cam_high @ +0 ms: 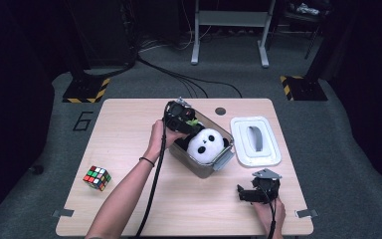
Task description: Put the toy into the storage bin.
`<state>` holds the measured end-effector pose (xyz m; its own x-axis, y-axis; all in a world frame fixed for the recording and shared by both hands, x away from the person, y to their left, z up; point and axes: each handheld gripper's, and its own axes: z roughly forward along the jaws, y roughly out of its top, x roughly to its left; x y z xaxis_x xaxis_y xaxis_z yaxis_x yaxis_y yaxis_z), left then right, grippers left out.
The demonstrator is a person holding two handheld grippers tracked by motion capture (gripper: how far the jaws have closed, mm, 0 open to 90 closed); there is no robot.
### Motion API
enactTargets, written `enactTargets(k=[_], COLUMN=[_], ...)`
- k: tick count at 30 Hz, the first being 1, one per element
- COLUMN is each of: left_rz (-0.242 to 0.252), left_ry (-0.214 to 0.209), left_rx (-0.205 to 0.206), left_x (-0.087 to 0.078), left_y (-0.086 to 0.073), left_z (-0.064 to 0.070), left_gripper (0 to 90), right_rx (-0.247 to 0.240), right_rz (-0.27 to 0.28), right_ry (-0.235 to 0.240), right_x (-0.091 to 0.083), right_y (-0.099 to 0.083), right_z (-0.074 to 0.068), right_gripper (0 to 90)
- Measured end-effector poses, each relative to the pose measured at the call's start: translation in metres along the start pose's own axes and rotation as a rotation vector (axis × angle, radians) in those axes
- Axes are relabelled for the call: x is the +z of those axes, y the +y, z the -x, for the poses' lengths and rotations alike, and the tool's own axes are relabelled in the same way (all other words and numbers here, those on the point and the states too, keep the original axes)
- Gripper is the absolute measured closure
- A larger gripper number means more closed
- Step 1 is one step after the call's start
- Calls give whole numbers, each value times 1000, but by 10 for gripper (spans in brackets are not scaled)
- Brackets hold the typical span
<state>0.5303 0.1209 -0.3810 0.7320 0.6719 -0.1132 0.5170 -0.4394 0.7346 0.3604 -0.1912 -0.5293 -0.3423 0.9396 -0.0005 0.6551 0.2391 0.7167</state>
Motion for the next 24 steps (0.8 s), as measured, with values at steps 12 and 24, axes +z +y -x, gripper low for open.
enactTargets(k=[12,24], left_rz=[-80,-185], left_ry=[-18,19], left_rx=[25,82], left_x=[22,40], left_y=[1,-4], left_z=[21,31], left_gripper=[108,117], right_rx=[0,-1], right_rz=[0,0], right_ry=[0,0], right_x=[0,0], right_y=[0,0], right_z=[0,0], right_gripper=[0,0])
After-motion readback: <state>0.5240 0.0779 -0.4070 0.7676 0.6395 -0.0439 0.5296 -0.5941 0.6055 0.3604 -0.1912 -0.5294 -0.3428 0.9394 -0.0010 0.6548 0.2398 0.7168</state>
